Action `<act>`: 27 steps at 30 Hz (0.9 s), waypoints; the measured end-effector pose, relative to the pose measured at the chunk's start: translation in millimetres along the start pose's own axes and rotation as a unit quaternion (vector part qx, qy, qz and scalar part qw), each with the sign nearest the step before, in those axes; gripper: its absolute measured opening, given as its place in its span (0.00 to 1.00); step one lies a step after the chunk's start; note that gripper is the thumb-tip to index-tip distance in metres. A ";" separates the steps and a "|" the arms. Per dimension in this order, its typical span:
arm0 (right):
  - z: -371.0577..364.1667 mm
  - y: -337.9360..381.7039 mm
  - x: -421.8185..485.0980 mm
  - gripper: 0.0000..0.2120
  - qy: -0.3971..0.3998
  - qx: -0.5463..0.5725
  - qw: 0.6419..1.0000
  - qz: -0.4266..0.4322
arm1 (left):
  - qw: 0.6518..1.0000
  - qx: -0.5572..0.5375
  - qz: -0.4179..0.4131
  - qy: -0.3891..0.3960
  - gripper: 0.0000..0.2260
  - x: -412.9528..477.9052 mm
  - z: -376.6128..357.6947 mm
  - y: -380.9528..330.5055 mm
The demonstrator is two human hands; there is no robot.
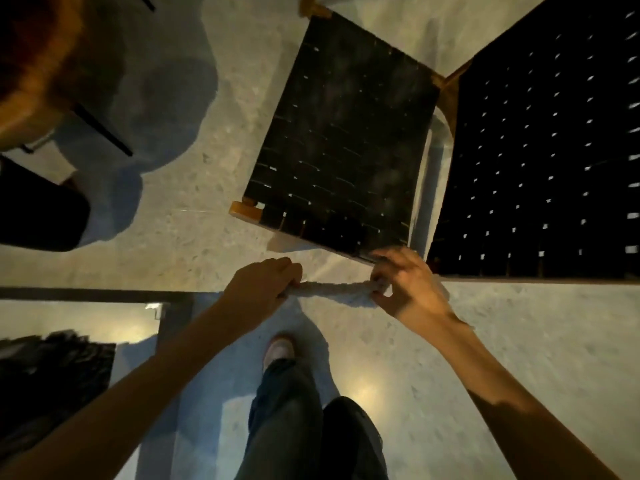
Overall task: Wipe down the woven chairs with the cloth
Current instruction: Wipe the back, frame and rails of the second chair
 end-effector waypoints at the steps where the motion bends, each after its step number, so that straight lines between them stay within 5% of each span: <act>1: 20.3 15.1 -7.1 0.10 -0.011 0.023 1.000 0.008 | 1.000 -0.008 0.011 -0.017 0.07 -11.6 25.4 -0.3; 10: 114.4 109.8 -13.8 0.07 0.028 0.132 0.990 -0.045 | 0.978 -0.092 0.185 -0.041 0.10 -80.1 141.5 51.2; 15: 113.0 139.5 17.3 0.06 0.111 0.258 0.947 -0.153 | 0.929 -0.181 0.276 -0.169 0.09 -88.9 206.7 103.4; 20: 104.2 193.2 56.6 0.11 0.226 0.291 0.918 -0.145 | 0.921 -0.230 0.175 -0.262 0.16 -68.4 271.4 123.6; 23: 117.4 225.5 98.3 0.08 0.161 0.357 0.913 -0.112 | 0.932 -0.233 0.129 -0.245 0.17 -46.9 289.9 130.2; 27: 137.1 267.6 167.4 0.24 0.110 0.381 0.917 -0.043 | 0.946 -0.224 0.088 -0.216 0.15 -15.1 306.9 140.7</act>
Point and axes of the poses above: each hand's wrist, its own x-axis towards the middle knuckle, its own z-axis out of the back of the hand, y = z × x, the point moved 9 cm from there along x, towards the middle knuckle, and after that the axes turned 15 degrees about x, right-handed, at the moved point
